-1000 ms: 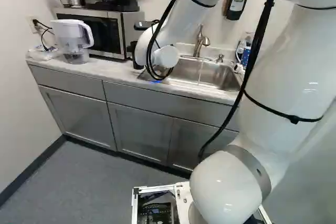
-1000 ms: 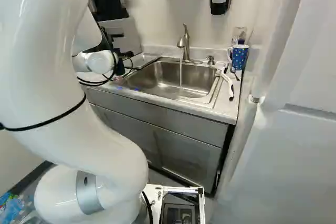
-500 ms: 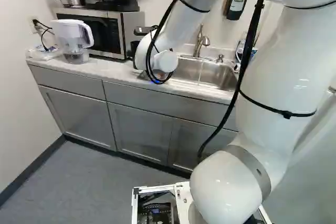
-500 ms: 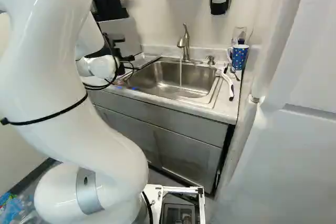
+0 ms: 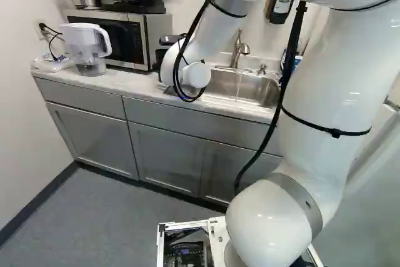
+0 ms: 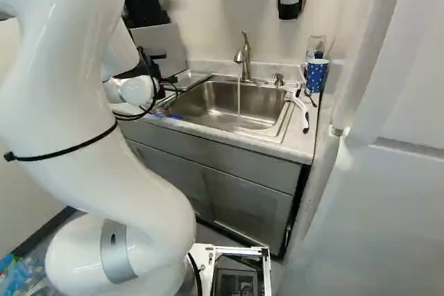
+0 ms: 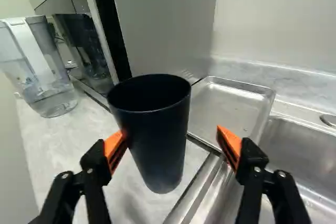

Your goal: Rinse the cup and place it in the tray

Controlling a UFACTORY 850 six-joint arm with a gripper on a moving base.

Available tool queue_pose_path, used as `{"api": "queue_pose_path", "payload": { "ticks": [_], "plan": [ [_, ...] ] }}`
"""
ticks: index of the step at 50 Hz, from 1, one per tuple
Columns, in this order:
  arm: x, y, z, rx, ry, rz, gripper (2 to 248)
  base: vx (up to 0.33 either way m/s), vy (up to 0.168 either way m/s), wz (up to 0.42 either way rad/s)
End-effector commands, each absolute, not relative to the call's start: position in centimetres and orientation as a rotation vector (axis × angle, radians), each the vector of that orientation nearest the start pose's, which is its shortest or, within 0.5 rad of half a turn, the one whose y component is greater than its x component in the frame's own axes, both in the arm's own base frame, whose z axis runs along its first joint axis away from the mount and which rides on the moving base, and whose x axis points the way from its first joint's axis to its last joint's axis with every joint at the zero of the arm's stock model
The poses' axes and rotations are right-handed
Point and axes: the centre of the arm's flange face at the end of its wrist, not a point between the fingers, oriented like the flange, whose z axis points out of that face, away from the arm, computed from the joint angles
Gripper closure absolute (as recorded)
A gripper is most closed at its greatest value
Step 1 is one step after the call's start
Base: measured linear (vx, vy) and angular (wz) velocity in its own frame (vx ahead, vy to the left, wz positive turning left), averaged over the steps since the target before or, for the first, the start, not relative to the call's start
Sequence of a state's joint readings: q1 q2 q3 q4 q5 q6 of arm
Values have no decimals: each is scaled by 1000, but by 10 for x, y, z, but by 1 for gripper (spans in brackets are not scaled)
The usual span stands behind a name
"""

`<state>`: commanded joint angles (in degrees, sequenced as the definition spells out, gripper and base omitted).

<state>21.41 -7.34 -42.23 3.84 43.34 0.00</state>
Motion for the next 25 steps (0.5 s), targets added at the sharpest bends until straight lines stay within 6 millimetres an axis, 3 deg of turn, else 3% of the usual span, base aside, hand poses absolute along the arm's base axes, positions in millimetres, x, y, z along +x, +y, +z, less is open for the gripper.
{"api": "queue_pose_path", "payload": {
  "ticks": [2, 3, 7, 8, 13, 14, 25],
  "plan": [
    [471, 180, 469, -2251, -326, -1817, 24, 0, 0, 0],
    [471, 180, 469, -2251, -326, -1817, 62, 0, 0, 0],
    [471, 180, 469, -2251, -326, -1817, 62, 0, 0, 0],
    [471, 180, 469, -2251, -326, -1817, 100, 0, 0, 0],
    [471, 180, 469, -2251, -326, -1817, 100, 0, 0, 0],
    [471, 180, 469, -2251, -326, -1817, 128, 0, 0, 0],
    [471, 180, 474, -2241, -324, -1828, 130, 0, 0, 0]
  ]
}}
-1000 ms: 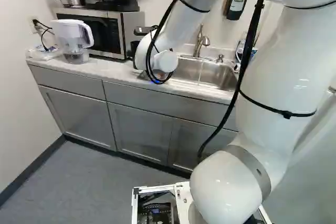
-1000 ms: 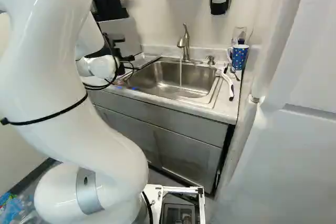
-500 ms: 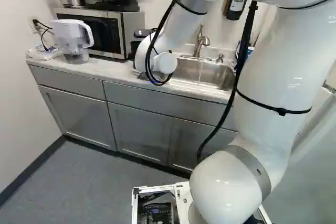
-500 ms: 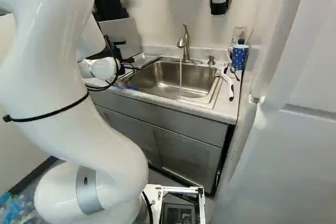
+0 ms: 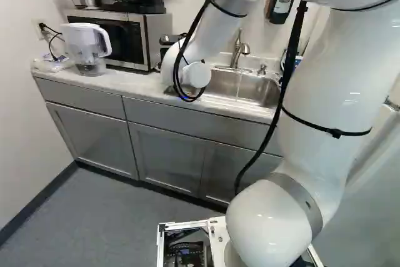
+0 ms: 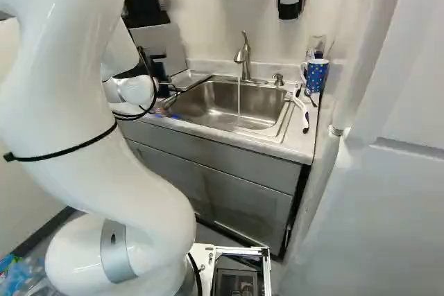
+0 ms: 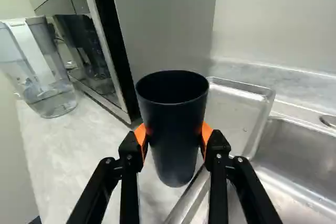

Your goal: Rinse the cup and place it in the tray

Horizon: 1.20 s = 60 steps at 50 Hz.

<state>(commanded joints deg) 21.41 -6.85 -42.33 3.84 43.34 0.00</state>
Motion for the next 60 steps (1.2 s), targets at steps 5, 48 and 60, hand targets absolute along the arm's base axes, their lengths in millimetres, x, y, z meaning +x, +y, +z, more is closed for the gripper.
{"api": "queue_pose_path", "payload": {
  "ticks": [5, 48, 60],
  "plan": [
    [470, 180, 479, -2230, -322, -1838, 130, 0, 0, 0],
    [458, 130, 516, -2201, -216, -1958, 130, 0, 0, 0],
    [455, 112, 516, -2219, -179, -1975, 130, 0, 0, 0]
  ]
}}
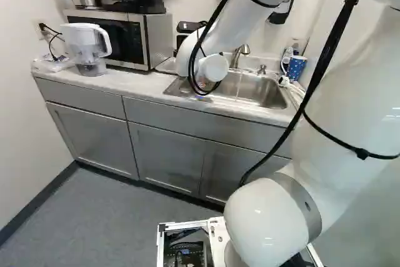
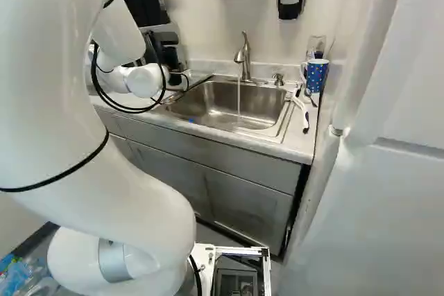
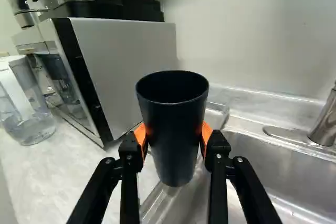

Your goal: Rinse the cup and place it in the tray

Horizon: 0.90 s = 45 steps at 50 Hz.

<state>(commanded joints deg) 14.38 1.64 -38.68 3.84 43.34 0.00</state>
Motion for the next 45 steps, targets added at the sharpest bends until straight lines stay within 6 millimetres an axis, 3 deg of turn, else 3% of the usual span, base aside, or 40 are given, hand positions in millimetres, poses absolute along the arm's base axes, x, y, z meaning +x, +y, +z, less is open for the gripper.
{"api": "queue_pose_path", "payload": {
  "ticks": [33, 45],
  "plan": [
    [448, 64, 515, -2270, -70, -2025, 130, 0, 0, 0],
    [448, 47, 506, -2311, -27, -2021, 130, 0, 0, 0]
  ]
}}
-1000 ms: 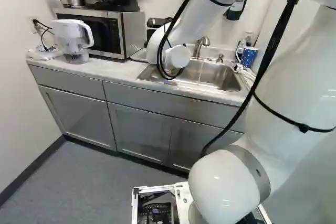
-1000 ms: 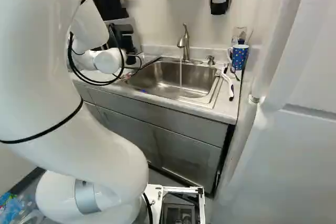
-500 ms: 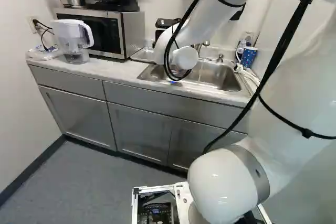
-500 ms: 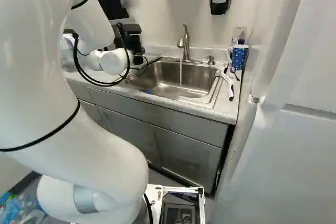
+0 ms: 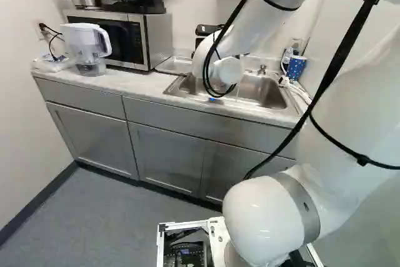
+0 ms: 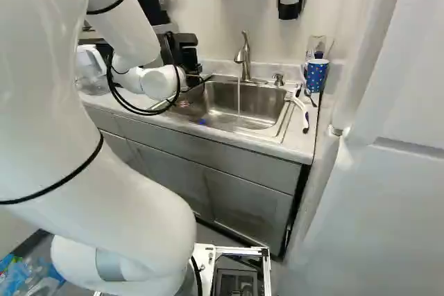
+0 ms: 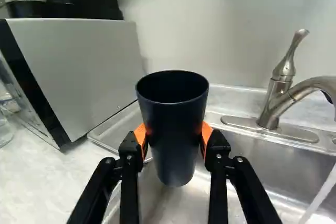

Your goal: Rinse the cup and place it in the tray

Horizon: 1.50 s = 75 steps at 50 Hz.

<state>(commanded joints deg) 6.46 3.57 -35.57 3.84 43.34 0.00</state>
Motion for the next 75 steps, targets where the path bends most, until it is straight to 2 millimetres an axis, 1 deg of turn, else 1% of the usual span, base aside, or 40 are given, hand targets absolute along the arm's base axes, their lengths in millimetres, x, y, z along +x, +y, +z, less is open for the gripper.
{"api": "queue_pose_path", "payload": {
  "ticks": [17, 54, 75],
  "plan": [
    [447, 23, 488, -2376, 33, -2002, 130, 0, 0, 0],
    [437, -30, 449, -2516, 181, -1944, 130, 0, 0, 0],
    [428, -60, 449, -2543, 272, -1968, 130, 0, 0, 0]
  ]
}}
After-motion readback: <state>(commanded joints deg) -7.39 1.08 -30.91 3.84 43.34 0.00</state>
